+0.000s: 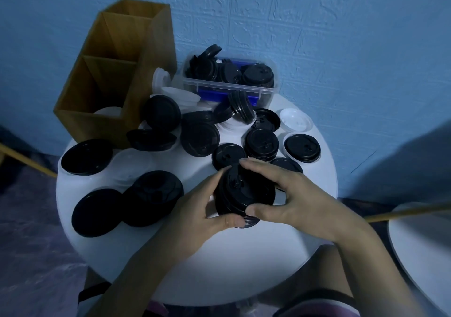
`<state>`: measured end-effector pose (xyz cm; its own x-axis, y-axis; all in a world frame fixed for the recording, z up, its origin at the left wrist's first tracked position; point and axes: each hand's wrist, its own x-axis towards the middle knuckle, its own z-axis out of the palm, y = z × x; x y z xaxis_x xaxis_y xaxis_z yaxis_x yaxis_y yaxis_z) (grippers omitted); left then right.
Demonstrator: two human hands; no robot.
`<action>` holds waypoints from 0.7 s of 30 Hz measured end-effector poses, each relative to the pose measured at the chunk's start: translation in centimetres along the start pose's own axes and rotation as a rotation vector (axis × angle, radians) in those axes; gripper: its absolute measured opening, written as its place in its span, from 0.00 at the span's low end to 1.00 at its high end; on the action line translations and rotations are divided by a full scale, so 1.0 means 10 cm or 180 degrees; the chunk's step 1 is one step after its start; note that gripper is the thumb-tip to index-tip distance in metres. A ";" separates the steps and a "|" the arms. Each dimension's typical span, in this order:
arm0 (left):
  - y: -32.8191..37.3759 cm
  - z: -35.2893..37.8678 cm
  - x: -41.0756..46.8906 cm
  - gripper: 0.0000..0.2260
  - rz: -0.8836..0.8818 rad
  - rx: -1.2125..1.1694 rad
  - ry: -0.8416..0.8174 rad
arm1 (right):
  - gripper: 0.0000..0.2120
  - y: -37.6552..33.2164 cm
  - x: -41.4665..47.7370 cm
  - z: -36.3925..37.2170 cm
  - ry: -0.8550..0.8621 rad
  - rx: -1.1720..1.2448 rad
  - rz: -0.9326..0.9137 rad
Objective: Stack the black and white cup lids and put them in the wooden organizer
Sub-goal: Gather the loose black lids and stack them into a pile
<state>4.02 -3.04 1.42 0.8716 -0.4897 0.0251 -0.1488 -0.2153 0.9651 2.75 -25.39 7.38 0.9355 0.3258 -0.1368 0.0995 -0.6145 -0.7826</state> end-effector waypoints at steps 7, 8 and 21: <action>0.02 0.03 -0.03 0.36 -0.0040 0.0097 0.0135 | 0.38 -0.01 0.00 0.01 -0.0013 -0.0325 -0.0080; 0.02 0.03 -0.03 0.36 -0.0040 0.0110 0.0128 | 0.37 -0.02 0.00 0.01 -0.0003 -0.0400 -0.0092; 0.11 0.02 -0.04 0.35 -0.0020 0.0123 0.0037 | 0.41 -0.07 -0.02 -0.10 -0.0090 -0.0738 -0.0187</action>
<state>3.45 -3.27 2.39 0.8778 -0.4785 0.0223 -0.1609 -0.2509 0.9545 2.86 -25.76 8.55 0.9162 0.3839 -0.1146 0.2318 -0.7414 -0.6297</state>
